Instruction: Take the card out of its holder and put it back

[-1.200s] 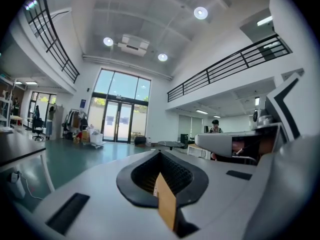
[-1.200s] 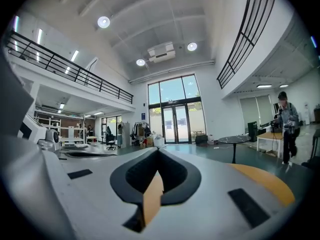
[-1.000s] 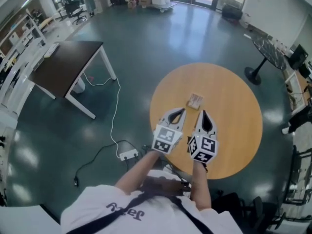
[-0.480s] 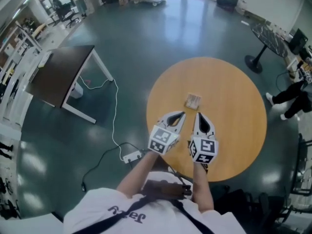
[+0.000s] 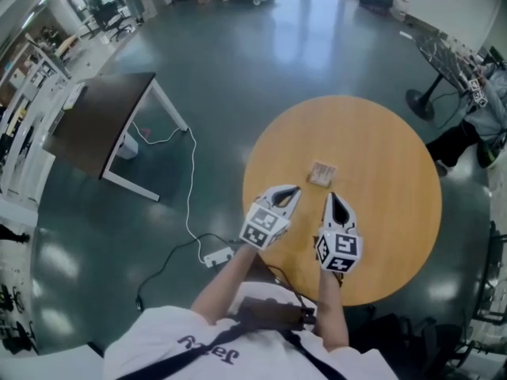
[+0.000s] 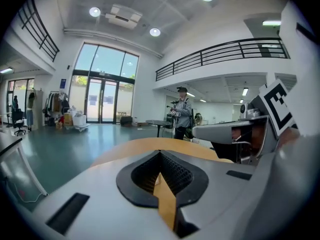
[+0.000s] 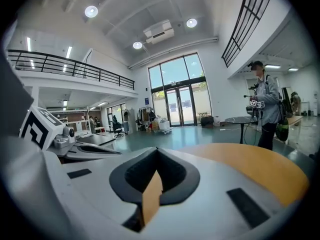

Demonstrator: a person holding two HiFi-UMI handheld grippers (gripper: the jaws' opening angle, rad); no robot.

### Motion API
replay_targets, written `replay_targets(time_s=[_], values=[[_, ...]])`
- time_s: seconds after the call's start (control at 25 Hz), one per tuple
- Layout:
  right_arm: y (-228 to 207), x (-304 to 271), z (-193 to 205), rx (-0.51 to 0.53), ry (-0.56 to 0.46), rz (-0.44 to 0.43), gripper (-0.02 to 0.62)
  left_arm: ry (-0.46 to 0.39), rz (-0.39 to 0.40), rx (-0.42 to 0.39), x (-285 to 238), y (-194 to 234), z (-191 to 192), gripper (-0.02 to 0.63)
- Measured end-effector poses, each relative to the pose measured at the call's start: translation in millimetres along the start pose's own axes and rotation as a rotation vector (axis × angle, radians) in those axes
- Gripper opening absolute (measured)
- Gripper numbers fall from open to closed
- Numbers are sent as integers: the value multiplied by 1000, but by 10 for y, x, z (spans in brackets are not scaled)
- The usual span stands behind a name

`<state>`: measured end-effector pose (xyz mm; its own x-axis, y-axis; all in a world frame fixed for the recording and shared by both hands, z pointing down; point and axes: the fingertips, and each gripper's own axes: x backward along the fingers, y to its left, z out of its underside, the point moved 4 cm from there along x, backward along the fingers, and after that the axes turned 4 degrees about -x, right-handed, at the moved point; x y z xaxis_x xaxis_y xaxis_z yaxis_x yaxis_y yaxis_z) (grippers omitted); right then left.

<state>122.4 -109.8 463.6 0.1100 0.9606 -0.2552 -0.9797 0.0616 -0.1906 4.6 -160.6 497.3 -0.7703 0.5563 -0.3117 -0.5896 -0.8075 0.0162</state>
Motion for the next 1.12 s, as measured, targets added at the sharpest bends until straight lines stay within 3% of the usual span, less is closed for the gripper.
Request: replay_targets(time_s=[0.68, 1.12], values=[[-225, -84, 290, -30, 90, 40, 18, 90, -94, 25, -152, 734, 495, 9], [-373, -163, 387, -41, 130, 90, 18, 95, 64, -118, -477, 1268, 407, 12]])
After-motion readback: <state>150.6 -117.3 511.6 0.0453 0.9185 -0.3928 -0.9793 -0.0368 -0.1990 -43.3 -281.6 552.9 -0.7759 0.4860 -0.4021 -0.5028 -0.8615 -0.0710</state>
